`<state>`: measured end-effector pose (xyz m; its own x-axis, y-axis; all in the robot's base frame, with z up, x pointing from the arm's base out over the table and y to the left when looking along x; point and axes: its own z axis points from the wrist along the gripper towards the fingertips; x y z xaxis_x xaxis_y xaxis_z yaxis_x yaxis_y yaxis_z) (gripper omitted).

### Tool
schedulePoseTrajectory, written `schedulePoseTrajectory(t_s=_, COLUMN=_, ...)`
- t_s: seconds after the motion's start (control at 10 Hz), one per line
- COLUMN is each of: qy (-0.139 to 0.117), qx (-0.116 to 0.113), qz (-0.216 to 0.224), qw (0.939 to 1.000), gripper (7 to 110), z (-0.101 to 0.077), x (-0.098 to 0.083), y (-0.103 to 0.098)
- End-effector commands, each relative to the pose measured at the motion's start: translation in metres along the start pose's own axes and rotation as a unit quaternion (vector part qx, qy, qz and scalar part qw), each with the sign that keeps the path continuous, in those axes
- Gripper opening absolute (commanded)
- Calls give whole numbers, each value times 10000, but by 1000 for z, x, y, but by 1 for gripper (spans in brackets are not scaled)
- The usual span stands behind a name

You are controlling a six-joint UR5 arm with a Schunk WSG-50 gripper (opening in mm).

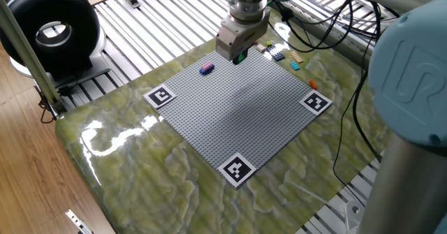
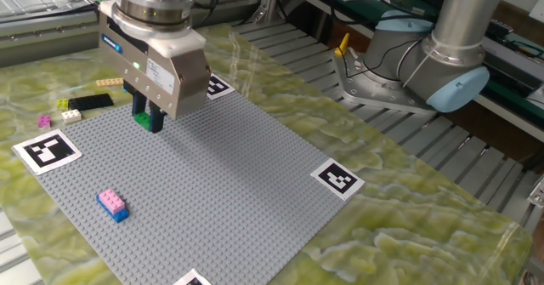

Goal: Stack small Lego blocks one on top of the other

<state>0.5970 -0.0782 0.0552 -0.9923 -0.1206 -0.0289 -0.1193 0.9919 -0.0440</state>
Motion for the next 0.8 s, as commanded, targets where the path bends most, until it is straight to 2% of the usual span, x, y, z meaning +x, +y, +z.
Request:
schedulePoseTrajectory(t_s=0.0, qy=-59, qx=9, qz=-136, qw=9999, gripper=7, z=-1, x=-6, y=0)
schedulePoseTrajectory(t_s=0.2, qy=-72, qx=-35, qz=-127, qw=9999, gripper=7, z=-1, x=-7, y=2)
schedulePoseTrajectory(t_s=0.4, qy=-116, qx=-70, qz=74, qw=9999, gripper=7, z=-1, x=-9, y=4)
schedulePoseTrajectory(t_s=0.5, qy=-231, qx=-205, qz=136, qw=9994, gripper=7, z=0, x=-19, y=14)
schedulePoseTrajectory(t_s=0.7, qy=-119, qx=-481, qz=397, qw=9980, gripper=7, z=12, x=-46, y=48)
